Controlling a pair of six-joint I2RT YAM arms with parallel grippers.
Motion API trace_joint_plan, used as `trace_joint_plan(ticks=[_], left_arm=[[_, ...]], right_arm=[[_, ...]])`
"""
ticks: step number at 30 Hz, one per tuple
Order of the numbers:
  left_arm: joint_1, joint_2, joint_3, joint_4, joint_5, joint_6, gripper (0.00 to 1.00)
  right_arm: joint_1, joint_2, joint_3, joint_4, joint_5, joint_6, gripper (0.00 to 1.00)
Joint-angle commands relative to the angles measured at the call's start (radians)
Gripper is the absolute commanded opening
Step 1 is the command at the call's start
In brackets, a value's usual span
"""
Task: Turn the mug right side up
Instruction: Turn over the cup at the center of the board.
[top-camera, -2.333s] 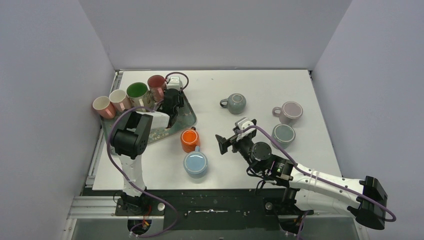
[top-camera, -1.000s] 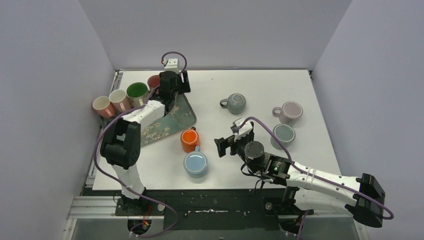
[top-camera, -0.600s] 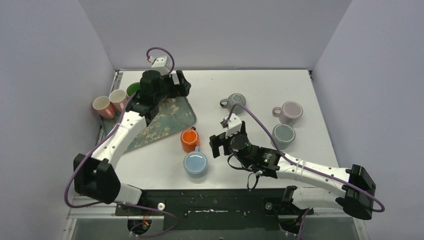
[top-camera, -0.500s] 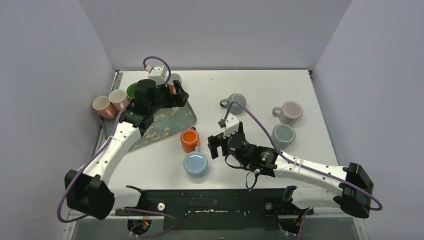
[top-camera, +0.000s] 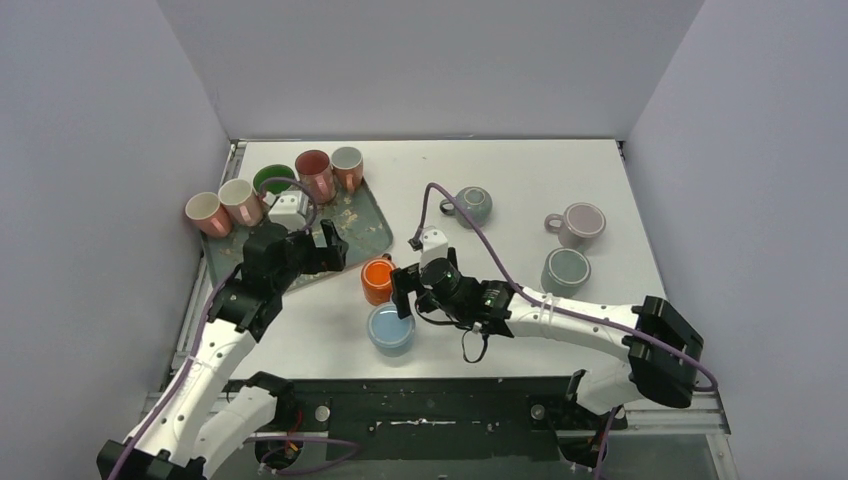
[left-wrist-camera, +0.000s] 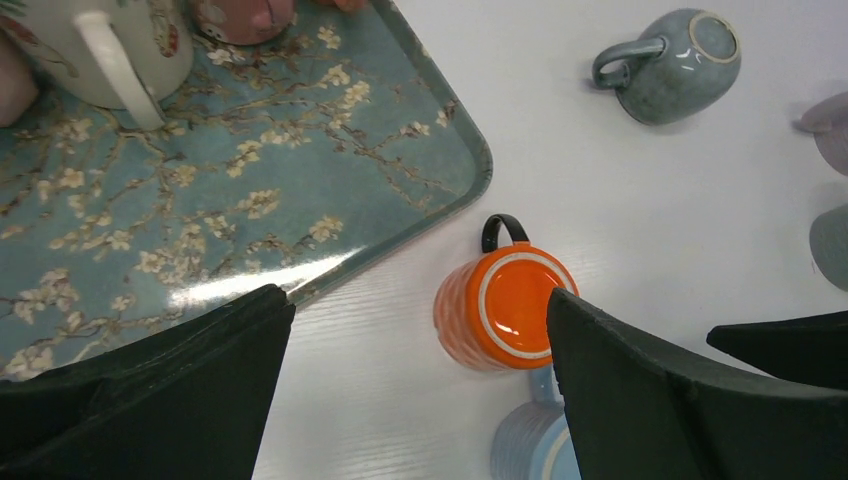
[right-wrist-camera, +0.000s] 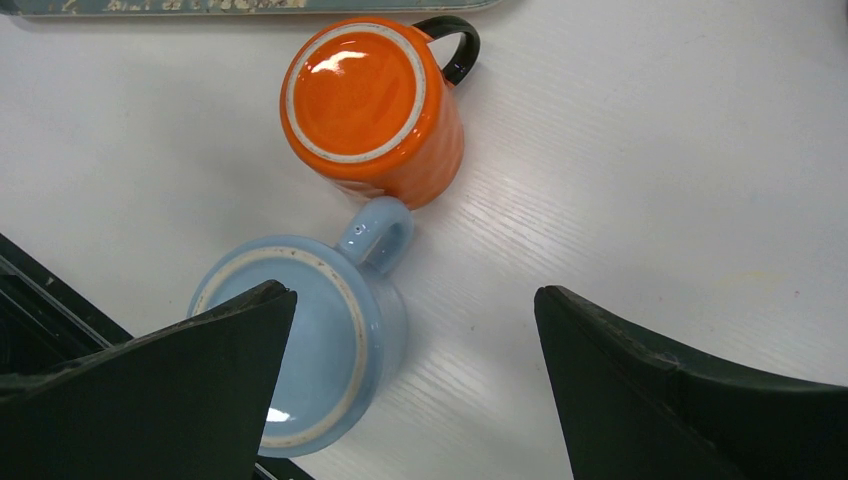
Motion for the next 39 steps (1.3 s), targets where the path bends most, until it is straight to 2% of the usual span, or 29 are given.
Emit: trace_joint_plan(ticks=[1, 7, 14, 21, 28, 33, 39], left_arm=[[0.007, -0.097, 0.010, -0.028, -0.135, 0.047, 0.97], [0.008, -0.225, -0.024, -0.013, -0.207, 0.035, 0.97], [0.014, -0.304, -0.052, 0.032, -0.220, 0.050, 0.97], [0.067, -0.332, -0.071, 0.066, -0.156, 0.044, 0.97], [0.117, -0.310, -0.069, 0.079, -0.077, 0.038, 0.97], [0.121, -0.310, -0.075, 0.089, -0.054, 0.039, 0.97], [0.125, -0.323, -0.071, 0.083, -0.060, 0.038, 0.97]], right_arm=[[0.006, 0.045, 0.078, 0.025, -0.009, 0.037, 0.92], [0.008, 0.171, 0.150, -0.008, -0.035, 0.039, 0.83], [0.011, 0.292, 0.253, -0.094, -0.070, 0.078, 0.81], [0.015, 0.350, 0.290, -0.211, -0.081, 0.073, 0.78], [0.006, 0.287, 0.233, -0.254, -0.049, 0.041, 0.68], [-0.042, 0.212, 0.238, -0.318, -0.044, -0.020, 0.66], [-0.049, 0.154, 0.254, -0.323, -0.071, 0.031, 0.68]])
